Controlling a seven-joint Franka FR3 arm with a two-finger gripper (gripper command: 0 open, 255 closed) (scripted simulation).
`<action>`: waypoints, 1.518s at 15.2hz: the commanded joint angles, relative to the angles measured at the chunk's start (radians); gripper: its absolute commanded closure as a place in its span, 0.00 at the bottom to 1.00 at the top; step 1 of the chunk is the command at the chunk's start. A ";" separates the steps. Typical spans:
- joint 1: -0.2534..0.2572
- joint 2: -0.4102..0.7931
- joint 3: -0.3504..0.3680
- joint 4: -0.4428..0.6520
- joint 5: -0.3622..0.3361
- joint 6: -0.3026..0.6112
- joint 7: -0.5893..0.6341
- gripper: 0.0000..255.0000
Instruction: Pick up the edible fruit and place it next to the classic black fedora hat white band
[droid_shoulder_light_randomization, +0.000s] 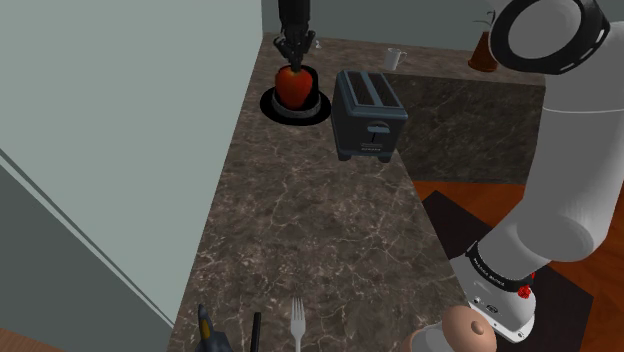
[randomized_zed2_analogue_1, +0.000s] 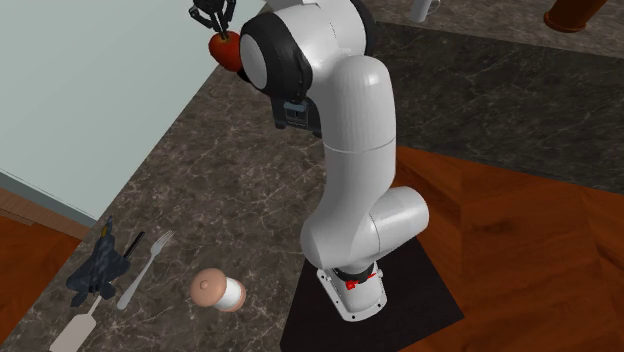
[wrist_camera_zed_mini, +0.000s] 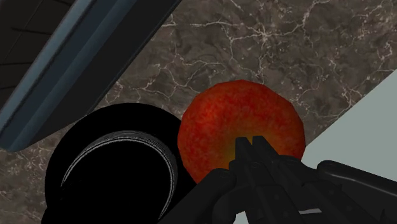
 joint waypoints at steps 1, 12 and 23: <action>-0.008 -0.014 0.001 -0.049 0.004 0.036 0.003 1.00; -0.029 -0.032 -0.001 -0.226 0.006 0.193 0.018 1.00; -0.037 -0.015 -0.007 -0.349 -0.005 0.331 0.036 1.00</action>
